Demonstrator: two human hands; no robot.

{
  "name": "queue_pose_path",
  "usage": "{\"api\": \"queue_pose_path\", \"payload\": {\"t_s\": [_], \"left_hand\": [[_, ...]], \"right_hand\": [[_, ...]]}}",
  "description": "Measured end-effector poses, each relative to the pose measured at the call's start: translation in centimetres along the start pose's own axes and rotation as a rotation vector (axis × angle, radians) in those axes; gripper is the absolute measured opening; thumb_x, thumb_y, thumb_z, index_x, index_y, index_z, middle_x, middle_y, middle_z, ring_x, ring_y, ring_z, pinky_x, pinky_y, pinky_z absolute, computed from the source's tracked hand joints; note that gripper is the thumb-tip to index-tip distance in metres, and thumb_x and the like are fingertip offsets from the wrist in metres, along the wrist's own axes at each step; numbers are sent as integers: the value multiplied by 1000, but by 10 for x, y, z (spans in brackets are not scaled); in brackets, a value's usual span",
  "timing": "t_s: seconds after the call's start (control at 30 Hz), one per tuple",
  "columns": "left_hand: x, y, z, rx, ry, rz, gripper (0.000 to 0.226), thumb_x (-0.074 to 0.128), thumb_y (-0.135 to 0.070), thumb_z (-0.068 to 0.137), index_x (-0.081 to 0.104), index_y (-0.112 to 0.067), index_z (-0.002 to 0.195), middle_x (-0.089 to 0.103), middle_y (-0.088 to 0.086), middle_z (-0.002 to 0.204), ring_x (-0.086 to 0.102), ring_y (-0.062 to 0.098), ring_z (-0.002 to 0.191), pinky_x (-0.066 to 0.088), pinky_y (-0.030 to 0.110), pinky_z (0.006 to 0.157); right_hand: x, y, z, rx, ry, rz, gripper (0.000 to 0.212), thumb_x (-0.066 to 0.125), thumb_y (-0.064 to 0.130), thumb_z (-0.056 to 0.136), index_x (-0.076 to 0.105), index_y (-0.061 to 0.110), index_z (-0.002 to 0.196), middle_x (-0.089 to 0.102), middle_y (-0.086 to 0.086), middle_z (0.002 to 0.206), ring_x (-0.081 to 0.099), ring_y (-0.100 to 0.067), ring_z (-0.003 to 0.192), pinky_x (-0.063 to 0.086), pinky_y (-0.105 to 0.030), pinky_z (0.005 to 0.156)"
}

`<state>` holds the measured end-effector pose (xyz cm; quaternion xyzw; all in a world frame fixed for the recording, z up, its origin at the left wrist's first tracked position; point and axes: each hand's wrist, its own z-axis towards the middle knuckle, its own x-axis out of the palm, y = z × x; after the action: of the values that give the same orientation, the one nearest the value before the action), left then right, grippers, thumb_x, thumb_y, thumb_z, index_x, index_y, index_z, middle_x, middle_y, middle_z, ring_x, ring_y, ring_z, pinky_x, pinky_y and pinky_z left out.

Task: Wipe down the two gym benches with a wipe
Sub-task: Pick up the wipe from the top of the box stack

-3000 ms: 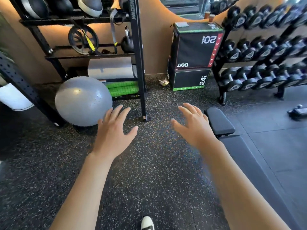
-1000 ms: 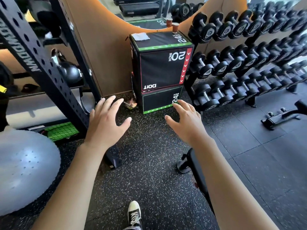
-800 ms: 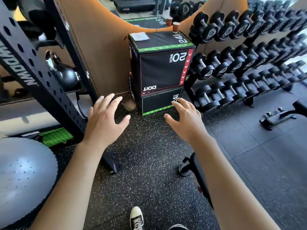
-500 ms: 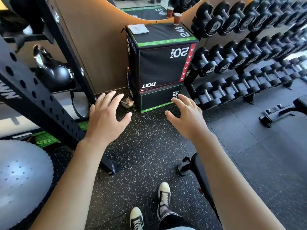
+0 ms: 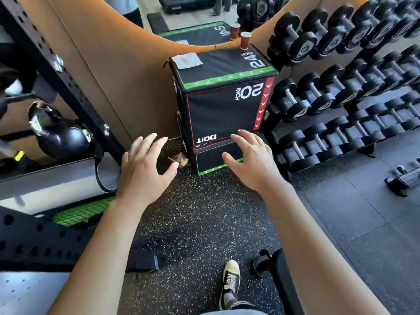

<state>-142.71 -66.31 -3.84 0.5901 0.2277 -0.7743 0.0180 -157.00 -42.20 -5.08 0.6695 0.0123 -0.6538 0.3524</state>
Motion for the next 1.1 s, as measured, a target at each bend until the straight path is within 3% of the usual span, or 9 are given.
{"api": "queue_pose_path", "payload": {"t_s": [0.43, 0.8, 0.97, 1.1], "left_hand": [[25, -32, 129, 0, -12, 44, 67, 55, -54, 95, 49, -23, 155, 40, 1, 165, 29, 28, 156, 29, 55, 123], [53, 13, 268, 60, -22, 23, 63, 65, -45, 98, 49, -23, 155, 41, 1, 165, 29, 28, 156, 28, 54, 124], [49, 43, 348, 128, -29, -24, 64, 55, -49, 95, 52, -19, 152, 44, 4, 163, 33, 27, 154, 30, 50, 123], [47, 74, 408, 150, -36, -46, 61, 63, -43, 99, 51, -19, 153, 42, 4, 164, 32, 27, 155, 27, 50, 124]], "right_hand": [[-8, -54, 149, -106, 10, 47, 64, 51, 58, 97, 46, 26, 152, 36, 4, 163, 25, -21, 153, 26, -53, 122], [17, -48, 278, -109, -3, 20, 68, 46, 64, 94, 45, 29, 152, 37, 5, 162, 26, -20, 152, 25, -50, 123], [24, -27, 356, -101, -16, 4, 72, 42, 68, 92, 45, 29, 152, 38, 5, 162, 27, -20, 152, 25, -49, 122], [37, -9, 413, -97, -37, 2, 68, 44, 65, 93, 47, 29, 150, 41, 4, 160, 30, -20, 150, 28, -49, 120]]}}
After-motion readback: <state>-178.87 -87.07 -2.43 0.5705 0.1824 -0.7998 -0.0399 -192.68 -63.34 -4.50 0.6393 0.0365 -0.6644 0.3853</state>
